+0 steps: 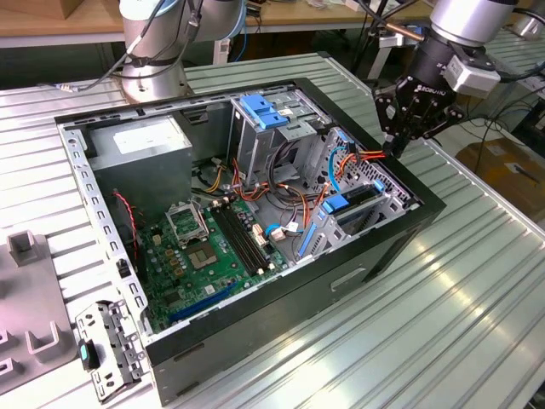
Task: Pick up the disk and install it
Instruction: 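Insert the first disk wire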
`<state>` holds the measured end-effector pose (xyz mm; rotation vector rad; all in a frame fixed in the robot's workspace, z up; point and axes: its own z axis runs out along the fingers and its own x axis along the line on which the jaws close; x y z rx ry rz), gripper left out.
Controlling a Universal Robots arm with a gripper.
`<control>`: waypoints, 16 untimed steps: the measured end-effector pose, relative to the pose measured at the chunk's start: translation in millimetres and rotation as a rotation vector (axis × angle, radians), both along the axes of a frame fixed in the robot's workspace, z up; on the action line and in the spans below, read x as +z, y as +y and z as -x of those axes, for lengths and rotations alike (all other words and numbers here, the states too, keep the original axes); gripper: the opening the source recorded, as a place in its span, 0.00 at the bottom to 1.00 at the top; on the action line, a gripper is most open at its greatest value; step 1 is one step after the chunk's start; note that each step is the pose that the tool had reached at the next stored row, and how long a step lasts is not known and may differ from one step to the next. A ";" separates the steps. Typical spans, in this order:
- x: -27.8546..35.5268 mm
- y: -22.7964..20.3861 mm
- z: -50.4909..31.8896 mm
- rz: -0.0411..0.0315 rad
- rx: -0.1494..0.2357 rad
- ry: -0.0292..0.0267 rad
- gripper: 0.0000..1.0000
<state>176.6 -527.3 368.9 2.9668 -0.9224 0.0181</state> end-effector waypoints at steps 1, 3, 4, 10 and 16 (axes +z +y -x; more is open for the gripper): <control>-0.7 0.0 0.0 -0.0022 0.003 -0.0001 0.24; -1.5 0.1 0.0 -0.0053 0.005 -0.0002 0.24; -1.7 0.1 0.0 -0.0058 0.005 -0.0002 0.24; -0.9 0.1 0.0 -0.0068 0.007 -0.0002 0.16; 3.0 0.1 0.0 -0.0067 0.007 -0.0002 0.16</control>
